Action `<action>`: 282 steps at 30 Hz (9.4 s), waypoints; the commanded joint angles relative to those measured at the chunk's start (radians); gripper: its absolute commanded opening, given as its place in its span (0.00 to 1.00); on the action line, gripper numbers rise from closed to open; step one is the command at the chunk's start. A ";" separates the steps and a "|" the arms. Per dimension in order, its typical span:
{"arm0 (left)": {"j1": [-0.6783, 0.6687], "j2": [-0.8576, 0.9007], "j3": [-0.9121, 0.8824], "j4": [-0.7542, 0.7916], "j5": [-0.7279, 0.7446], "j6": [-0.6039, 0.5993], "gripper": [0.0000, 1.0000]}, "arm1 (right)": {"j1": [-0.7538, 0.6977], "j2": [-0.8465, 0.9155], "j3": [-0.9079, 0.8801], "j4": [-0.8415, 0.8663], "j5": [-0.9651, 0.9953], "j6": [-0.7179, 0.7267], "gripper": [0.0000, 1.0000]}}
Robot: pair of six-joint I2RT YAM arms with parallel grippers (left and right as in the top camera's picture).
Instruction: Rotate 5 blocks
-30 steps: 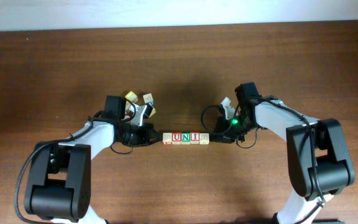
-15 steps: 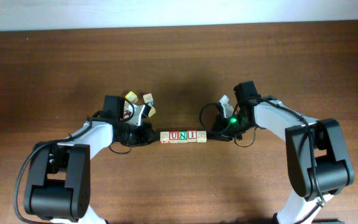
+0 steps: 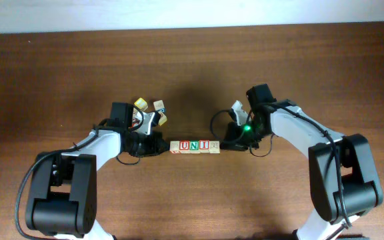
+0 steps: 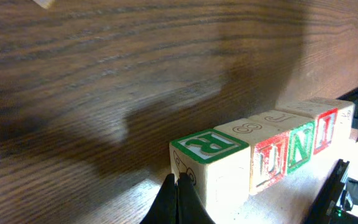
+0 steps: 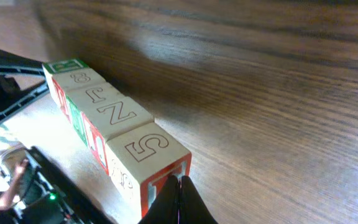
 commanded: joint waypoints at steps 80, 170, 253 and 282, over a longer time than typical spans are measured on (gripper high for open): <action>-0.018 0.007 0.012 0.002 0.084 -0.002 0.00 | 0.403 -0.021 0.346 -0.119 0.229 0.085 0.04; 0.368 -0.027 0.139 -0.352 -0.853 -0.099 0.99 | 0.378 -0.002 0.415 -0.221 0.370 0.117 0.05; 0.368 -0.217 0.234 -0.406 -0.852 -0.099 0.99 | 0.410 -0.002 0.501 -0.218 0.336 0.061 0.04; 0.368 -0.217 0.234 -0.406 -0.852 -0.099 0.99 | 0.410 -0.002 0.518 -0.222 0.328 0.054 0.04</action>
